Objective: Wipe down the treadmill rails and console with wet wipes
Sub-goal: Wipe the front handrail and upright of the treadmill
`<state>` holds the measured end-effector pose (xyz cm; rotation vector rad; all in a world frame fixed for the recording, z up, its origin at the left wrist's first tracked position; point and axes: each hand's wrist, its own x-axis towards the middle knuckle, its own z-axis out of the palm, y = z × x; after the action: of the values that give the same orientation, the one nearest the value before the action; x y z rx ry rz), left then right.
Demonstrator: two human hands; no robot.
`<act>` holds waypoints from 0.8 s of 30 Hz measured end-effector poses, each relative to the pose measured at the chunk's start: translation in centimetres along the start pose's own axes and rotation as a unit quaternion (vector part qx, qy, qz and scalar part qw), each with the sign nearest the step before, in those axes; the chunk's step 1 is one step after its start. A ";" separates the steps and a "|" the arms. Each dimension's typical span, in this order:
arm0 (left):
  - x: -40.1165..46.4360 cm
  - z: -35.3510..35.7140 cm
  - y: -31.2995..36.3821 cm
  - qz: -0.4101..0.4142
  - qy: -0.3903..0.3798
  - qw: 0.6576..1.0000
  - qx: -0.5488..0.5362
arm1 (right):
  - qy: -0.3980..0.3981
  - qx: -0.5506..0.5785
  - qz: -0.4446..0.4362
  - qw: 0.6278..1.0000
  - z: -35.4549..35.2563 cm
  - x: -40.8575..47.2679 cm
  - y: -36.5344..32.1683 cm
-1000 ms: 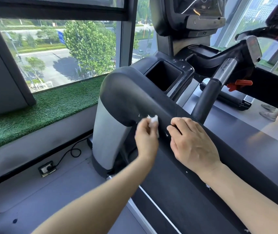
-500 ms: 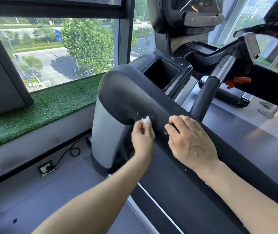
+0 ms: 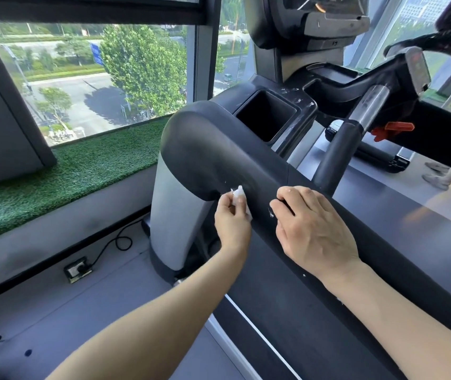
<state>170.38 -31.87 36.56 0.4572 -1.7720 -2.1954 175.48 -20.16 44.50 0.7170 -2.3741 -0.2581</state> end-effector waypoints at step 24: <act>5.5 -0.2 2.4 0.011 0.088 0.996 0.029 | -0.008 -0.010 -0.006 1.000 0.2 -0.1 0.1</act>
<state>165.50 -34.76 38.53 0.6207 -1.7423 -2.0255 175.39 -20.07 44.34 0.7222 -2.3786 -0.2941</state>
